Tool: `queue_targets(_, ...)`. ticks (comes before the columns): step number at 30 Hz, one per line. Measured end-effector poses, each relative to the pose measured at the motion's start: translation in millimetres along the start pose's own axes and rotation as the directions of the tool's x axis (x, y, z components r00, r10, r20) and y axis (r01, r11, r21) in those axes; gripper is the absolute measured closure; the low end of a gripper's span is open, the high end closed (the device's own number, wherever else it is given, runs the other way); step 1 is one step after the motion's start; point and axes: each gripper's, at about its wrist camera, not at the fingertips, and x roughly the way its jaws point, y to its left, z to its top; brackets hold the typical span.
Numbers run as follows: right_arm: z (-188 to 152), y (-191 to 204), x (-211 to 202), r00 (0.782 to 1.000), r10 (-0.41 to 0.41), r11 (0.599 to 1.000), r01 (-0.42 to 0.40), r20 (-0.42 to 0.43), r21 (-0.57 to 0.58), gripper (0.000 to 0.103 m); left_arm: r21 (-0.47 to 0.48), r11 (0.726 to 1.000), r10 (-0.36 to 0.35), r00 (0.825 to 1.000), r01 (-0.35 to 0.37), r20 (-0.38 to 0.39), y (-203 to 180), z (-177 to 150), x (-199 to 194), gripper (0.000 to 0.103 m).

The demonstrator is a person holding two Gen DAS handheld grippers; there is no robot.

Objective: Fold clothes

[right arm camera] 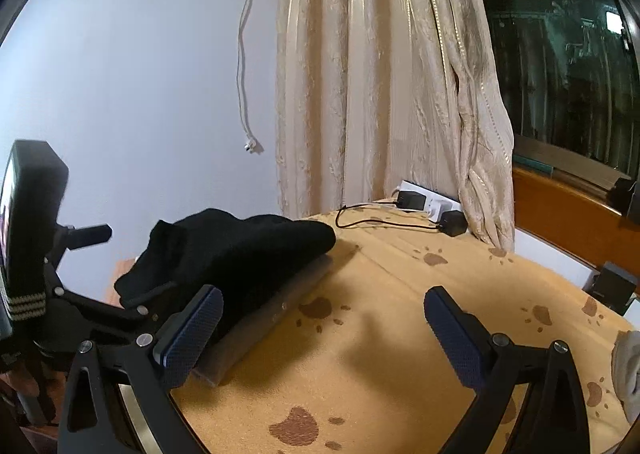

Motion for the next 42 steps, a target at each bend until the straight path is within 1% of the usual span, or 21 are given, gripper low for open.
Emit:
queue_targets(8, 1.9, 4.3, -3.8, 1.000, 0.004, 1.000, -0.004, 0.004, -0.020, 0.001, -0.040, 0.999, -0.028, 0.999, 0.027, -0.020, 0.6, -5.6, -3.4, 0.000)
queue_targets(15, 3.6, 3.7, -6.7, 1.000, 0.020, 1.000, -0.020, 0.011, -0.005, 0.001, -0.074, 0.997, -0.038, 0.999, 0.036, -0.031, 10.1, -8.5, -2.9, 0.000)
queue_targets(17, 4.2, 3.2, -7.2, 1.000, 0.028, 1.000, -0.028, 0.011, 0.003, 0.001, -0.077, 0.997, -0.032, 0.999, 0.029, -0.037, 11.8, -10.0, -1.0, 0.000)
queue_targets(25, 3.4, 10.3, -8.8, 0.999, 0.043, 0.999, -0.043, 0.014, -0.020, 0.001, -0.120, 0.993, -0.017, 0.998, 0.010, -0.055, 26.3, -16.0, -0.1, 0.000)
queue_targets(29, 2.8, 13.8, -9.2, 0.999, 0.048, 0.998, -0.048, 0.012, -0.031, 0.001, -0.126, 0.992, -0.012, 0.998, 0.004, -0.066, 30.0, -19.4, 0.9, 0.000)
queue_targets(42, 3.0, 19.1, -12.3, 0.999, 0.048, 0.998, -0.048, 0.014, -0.051, 0.001, -0.140, 0.990, -0.021, 0.999, 0.015, -0.040, 34.1, -17.7, -10.7, 0.000)
